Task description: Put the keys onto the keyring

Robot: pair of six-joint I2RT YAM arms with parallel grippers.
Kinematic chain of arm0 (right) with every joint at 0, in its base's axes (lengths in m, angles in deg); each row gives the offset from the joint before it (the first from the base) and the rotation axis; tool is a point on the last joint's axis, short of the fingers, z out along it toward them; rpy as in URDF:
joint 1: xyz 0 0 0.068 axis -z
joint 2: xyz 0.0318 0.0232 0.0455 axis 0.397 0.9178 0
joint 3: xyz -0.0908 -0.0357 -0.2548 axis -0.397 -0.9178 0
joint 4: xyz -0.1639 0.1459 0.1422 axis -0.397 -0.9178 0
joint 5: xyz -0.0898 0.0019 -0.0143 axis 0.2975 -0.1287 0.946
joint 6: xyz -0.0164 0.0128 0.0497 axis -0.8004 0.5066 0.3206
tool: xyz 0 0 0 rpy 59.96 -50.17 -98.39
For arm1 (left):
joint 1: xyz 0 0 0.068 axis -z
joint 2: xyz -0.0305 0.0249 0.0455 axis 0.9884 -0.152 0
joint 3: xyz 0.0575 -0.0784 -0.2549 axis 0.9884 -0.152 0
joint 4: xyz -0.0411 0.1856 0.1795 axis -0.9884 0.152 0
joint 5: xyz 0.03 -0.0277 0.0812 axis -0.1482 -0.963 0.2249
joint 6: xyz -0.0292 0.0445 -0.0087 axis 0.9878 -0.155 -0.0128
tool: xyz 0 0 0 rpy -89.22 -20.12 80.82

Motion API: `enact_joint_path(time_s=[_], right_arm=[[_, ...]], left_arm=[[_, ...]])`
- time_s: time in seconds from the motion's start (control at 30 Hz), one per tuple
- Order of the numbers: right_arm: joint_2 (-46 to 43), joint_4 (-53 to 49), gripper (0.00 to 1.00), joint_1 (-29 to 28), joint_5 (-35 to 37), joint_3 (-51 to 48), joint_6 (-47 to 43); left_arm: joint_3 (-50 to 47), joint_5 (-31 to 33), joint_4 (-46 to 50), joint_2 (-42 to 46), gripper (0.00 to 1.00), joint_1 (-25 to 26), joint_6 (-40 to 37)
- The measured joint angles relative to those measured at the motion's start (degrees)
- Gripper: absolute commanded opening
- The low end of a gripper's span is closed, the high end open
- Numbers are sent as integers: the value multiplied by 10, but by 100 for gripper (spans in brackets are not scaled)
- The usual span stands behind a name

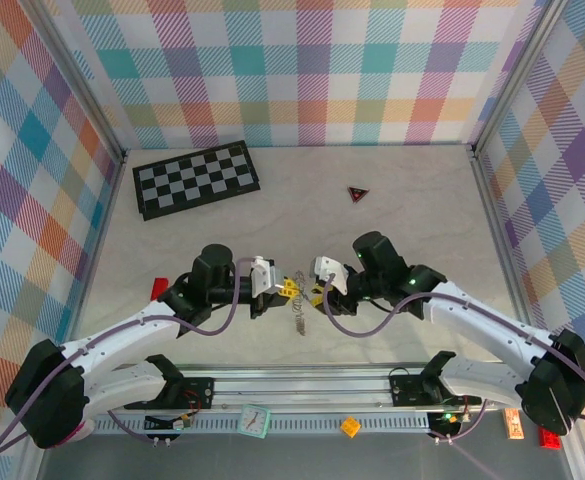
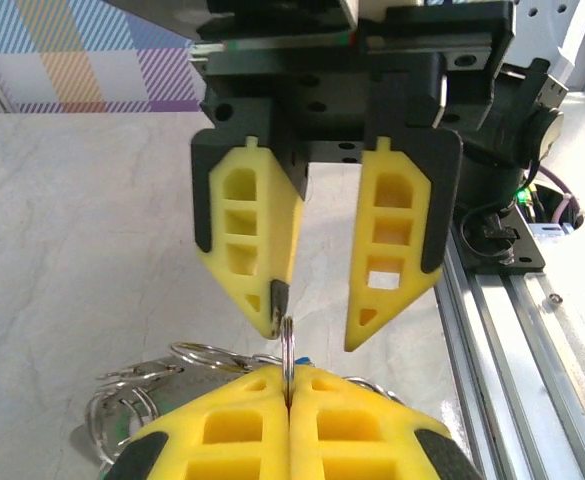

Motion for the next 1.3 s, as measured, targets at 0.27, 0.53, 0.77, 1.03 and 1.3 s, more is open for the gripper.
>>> enact_joint_path(time_s=[0.27, 0.53, 0.77, 1.03, 1.3], right_arm=[[9, 84, 34, 0, -15, -54, 38], [23, 183, 33, -1, -11, -79, 73], [23, 224, 30, -1, 7, -87, 86], [16, 236, 19, -1, 17, -94, 89], [1, 233, 7, -1, 26, -94, 85]], left_arm=[[-16, 4, -58, -3, 0, 0, 50], [-16, 5, -86, -17, 0, 0, 75], [-16, 5, -97, -23, 0, 0, 87], [-16, 6, -106, -23, 0, 0, 91], [-16, 17, -96, -23, 0, 0, 88]])
